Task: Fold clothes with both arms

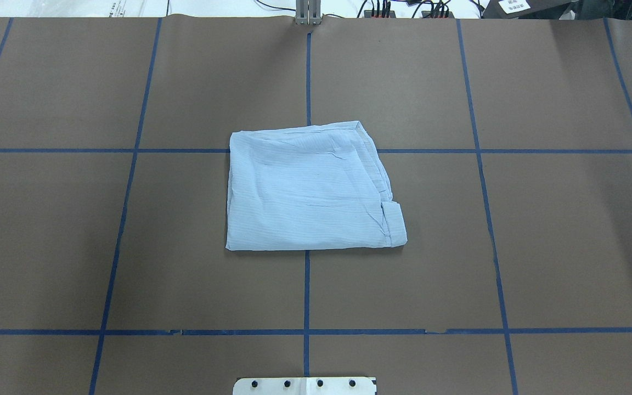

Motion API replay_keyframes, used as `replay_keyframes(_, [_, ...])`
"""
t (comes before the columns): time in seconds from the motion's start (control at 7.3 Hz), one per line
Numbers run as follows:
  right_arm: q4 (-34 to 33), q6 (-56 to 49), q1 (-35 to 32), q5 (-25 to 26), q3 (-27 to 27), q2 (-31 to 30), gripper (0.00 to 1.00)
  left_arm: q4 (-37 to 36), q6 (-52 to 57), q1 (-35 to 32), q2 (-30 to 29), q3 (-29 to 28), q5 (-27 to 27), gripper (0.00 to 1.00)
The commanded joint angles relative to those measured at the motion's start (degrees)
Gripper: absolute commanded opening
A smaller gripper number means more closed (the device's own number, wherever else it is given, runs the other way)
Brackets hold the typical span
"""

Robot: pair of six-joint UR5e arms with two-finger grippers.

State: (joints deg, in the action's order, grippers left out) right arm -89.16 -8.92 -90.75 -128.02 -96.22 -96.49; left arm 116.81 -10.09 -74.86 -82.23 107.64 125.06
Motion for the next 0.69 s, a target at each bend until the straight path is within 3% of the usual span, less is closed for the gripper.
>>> replay_keyframes(0.0, [0.3,0.0,-2.1,-0.9,-0.2,-4.2,1.00,0.1,1.8,-7.4,1.4,-6.5,1.6,1.00])
replay_keyframes(0.27, [0.3,0.2,-2.1,-2.6,0.0,-3.7,1.00,-8.2,5.2,-8.2,1.9,-6.4,9.5,1.00])
replay_keyframes(0.55, [0.3,0.2,-2.1,-2.6,-0.1,-3.6,1.00,-19.4,16.7,-11.9,1.8,-6.3,9.5,1.00])
